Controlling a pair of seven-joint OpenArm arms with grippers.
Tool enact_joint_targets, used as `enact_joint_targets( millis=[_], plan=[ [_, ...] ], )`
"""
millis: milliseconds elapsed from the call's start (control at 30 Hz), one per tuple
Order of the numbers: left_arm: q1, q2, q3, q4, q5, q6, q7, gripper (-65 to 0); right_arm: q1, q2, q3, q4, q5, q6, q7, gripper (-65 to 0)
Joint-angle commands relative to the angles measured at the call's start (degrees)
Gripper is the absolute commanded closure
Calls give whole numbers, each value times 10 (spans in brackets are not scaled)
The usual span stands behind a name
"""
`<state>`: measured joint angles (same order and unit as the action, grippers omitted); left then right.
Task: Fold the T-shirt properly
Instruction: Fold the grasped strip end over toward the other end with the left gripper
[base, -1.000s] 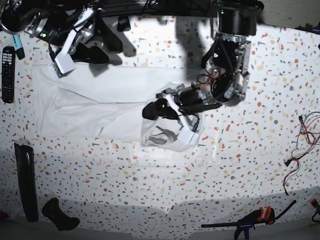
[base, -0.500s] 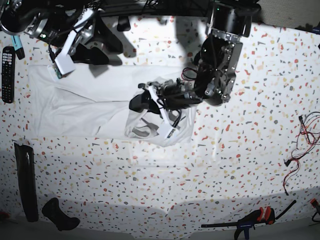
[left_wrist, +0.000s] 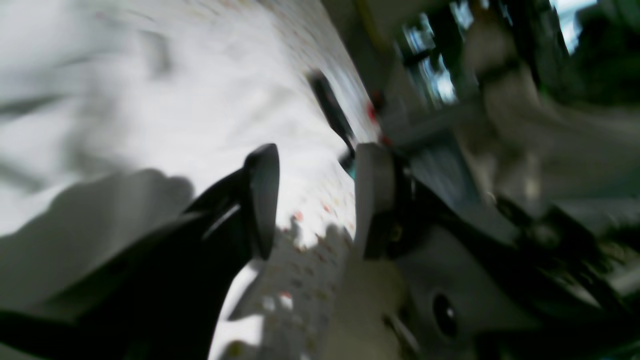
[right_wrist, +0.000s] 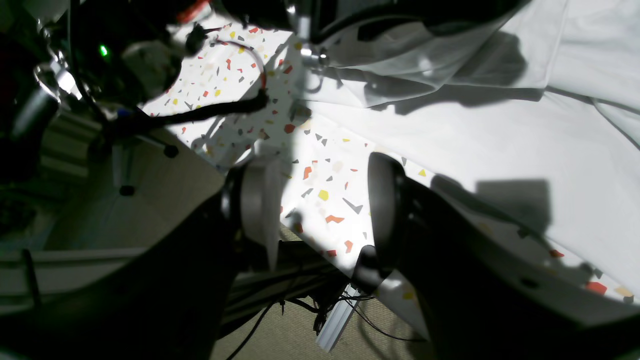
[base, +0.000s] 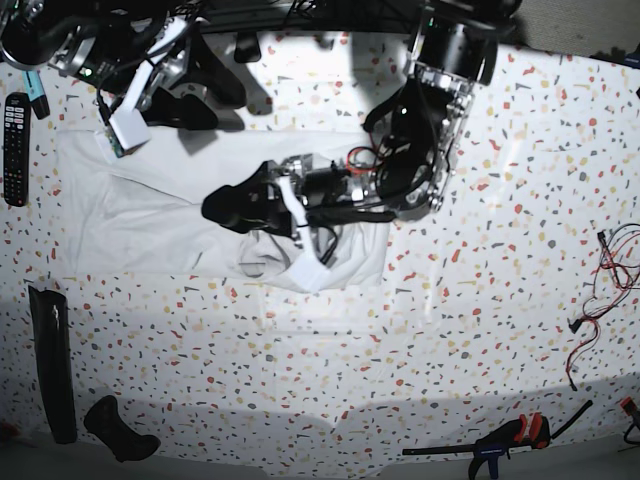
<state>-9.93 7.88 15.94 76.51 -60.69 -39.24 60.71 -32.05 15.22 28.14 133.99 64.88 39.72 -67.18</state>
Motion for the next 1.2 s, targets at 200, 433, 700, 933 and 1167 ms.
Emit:
enact_joint_targets(
  millis=[200, 433, 700, 933, 1167],
  plan=[
    [-115, 5, 2, 97, -35, -8, 167, -247, 0, 5, 2, 10, 13, 3, 10, -280],
    [-158, -37, 2, 140, 188, -8, 137, -245, 0, 5, 2, 10, 11, 3, 10, -280],
    [-154, -135, -1, 140, 472, 267, 12, -245, 0, 5, 2, 10, 11, 3, 10, -280],
    [-55, -133, -1, 140, 484, 287, 5, -245, 6, 5, 2, 10, 11, 3, 10, -280],
    [19, -61, -1, 140, 484, 285, -3, -245, 38, 5, 2, 10, 2, 3, 10, -280]
  ],
)
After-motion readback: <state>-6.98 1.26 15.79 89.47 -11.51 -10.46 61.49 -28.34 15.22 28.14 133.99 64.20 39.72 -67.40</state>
